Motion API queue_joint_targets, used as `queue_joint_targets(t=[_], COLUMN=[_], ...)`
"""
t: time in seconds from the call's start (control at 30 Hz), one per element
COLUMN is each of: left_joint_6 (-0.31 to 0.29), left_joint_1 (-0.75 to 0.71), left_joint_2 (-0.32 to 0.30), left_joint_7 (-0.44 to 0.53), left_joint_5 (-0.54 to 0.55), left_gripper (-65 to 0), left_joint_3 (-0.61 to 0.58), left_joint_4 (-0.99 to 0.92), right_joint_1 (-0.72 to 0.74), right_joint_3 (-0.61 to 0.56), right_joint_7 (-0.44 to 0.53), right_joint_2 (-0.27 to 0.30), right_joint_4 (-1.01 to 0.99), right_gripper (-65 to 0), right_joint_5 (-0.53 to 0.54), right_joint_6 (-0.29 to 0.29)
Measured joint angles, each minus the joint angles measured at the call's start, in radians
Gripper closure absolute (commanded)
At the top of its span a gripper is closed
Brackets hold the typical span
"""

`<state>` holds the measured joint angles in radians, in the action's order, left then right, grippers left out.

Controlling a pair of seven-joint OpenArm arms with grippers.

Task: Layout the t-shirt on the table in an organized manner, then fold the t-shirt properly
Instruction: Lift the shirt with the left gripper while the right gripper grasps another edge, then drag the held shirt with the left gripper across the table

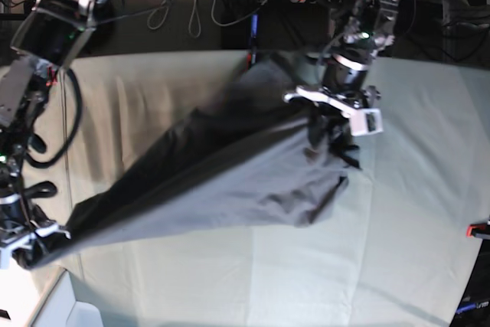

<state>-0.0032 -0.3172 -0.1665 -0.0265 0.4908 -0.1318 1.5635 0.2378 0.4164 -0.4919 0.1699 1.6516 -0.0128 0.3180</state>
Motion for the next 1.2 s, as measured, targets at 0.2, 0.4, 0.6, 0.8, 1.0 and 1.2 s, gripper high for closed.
queue_joint_targets(t=[0.2,0.4,0.6,0.8,1.0,1.2], left_joint_6=[0.005,-0.005,0.008,0.004,0.001,0.004], left_joint_1=[0.047,0.026,0.107,0.251,0.353,0.367], left_joint_2=[-0.047,-0.058,0.015,0.065,0.129,0.133], left_joint_7=[-0.142,-0.191,-0.186,-0.194,-0.197,-0.203], left_joint_5=[0.008,0.008,0.005,0.006,-0.002,-0.001], left_gripper=[-18.8,-37.6,-37.9,-37.9,-37.6,-15.7], left_joint_3=[-0.106,-0.079,0.107,0.143,0.141,0.143], left_joint_4=[0.02,0.111,-0.008,-0.198,-0.359,-0.431], right_joint_1=[0.008,0.008,-0.026,-0.072,-0.106,-0.102], right_joint_3=[0.019,0.055,0.075,0.076,0.073,0.073], right_joint_7=[-0.002,0.006,0.013,0.003,0.004,0.006], right_joint_2=[0.047,0.063,0.074,0.066,0.065,0.066], right_joint_4=[-0.077,-0.082,-0.074,-0.076,-0.076,-0.076], right_gripper=[0.0,0.0,0.0,0.0,0.0,0.0], right_joint_5=[0.003,0.002,0.002,0.001,0.002,0.002], right_joint_6=[0.0,0.0,0.0,0.0,0.0,0.0])
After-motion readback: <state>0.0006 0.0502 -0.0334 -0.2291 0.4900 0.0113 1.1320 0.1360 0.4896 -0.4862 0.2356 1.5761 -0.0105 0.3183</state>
